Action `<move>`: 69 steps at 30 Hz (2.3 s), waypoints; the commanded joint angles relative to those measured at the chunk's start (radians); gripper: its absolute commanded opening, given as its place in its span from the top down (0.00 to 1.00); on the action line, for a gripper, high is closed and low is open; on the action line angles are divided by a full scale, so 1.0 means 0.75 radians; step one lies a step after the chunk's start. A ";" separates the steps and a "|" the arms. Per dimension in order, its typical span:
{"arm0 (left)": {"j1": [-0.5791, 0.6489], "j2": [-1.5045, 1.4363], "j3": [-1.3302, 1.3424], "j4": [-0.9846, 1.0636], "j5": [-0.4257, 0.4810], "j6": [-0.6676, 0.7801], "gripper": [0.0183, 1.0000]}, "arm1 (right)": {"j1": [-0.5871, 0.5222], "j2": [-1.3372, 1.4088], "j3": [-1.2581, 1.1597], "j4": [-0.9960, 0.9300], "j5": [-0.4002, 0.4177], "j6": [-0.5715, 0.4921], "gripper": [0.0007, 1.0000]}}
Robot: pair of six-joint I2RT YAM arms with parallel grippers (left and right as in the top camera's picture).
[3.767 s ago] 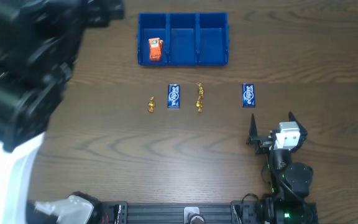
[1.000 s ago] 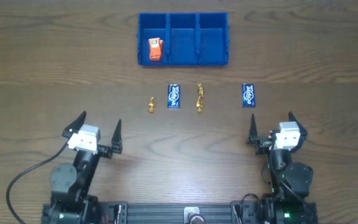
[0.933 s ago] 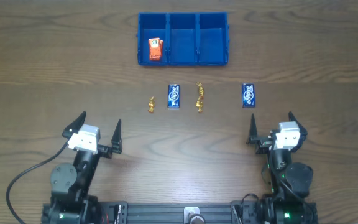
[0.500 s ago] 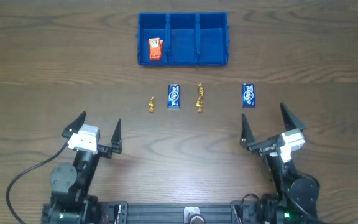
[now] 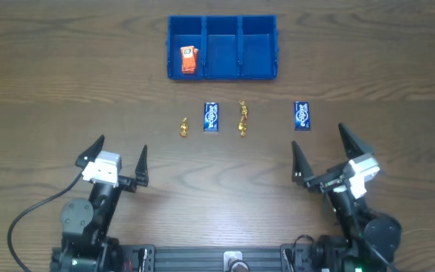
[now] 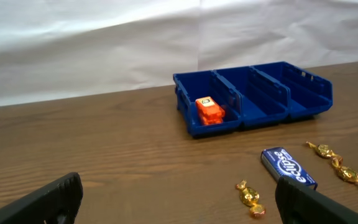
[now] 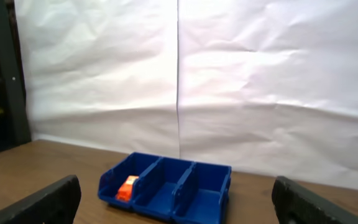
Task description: Sort Candies Into Trays
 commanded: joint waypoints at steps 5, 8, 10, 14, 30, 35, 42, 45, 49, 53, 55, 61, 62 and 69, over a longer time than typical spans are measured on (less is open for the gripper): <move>0.008 -0.007 -0.015 -0.070 0.013 0.008 0.00 | -0.005 0.541 0.550 -0.284 0.009 -0.094 0.00; 0.008 -0.007 -0.015 -0.070 0.013 0.008 0.00 | -0.004 0.755 0.752 -0.473 0.140 -0.102 0.00; 0.008 -0.007 -0.015 -0.070 0.013 0.008 0.00 | -0.004 0.896 0.869 -0.578 0.224 -0.102 0.00; 0.008 -0.007 -0.015 -0.070 0.013 0.008 0.01 | 0.003 1.179 1.073 -0.755 0.303 -0.117 0.00; 0.008 -0.007 -0.015 -0.070 0.013 0.008 0.00 | 0.139 1.960 1.288 -1.063 0.489 -0.153 0.00; 0.008 -0.007 -0.015 -0.070 0.013 0.008 0.00 | 0.139 2.061 1.288 -1.107 0.485 -0.106 0.00; 0.008 -0.007 -0.015 -0.070 0.013 0.008 0.00 | 0.152 2.205 1.288 -1.116 0.491 -0.086 0.00; 0.008 -0.007 -0.015 -0.070 0.013 0.008 0.00 | 0.155 2.257 1.288 -1.116 0.521 -0.085 0.00; 0.008 -0.007 -0.015 -0.070 0.013 0.008 0.00 | 0.154 2.301 1.288 -1.097 0.545 -0.070 0.00; 0.008 -0.007 -0.015 -0.070 0.013 0.008 0.00 | 0.154 2.326 1.288 -1.091 0.587 -0.070 0.00; 0.008 -0.007 -0.015 -0.070 0.013 0.008 0.01 | 0.154 2.335 1.288 -1.088 0.601 -0.071 0.00; 0.008 -0.007 -0.015 -0.070 0.013 0.008 0.00 | 0.154 2.381 1.288 -1.067 0.601 -0.071 0.00; 0.008 -0.007 -0.015 -0.070 0.013 0.008 0.00 | 0.154 2.387 1.288 -1.066 0.601 -0.070 0.00; 0.008 -0.007 -0.015 -0.070 0.013 0.008 0.00 | 0.153 2.398 1.288 -1.056 0.604 -0.070 0.00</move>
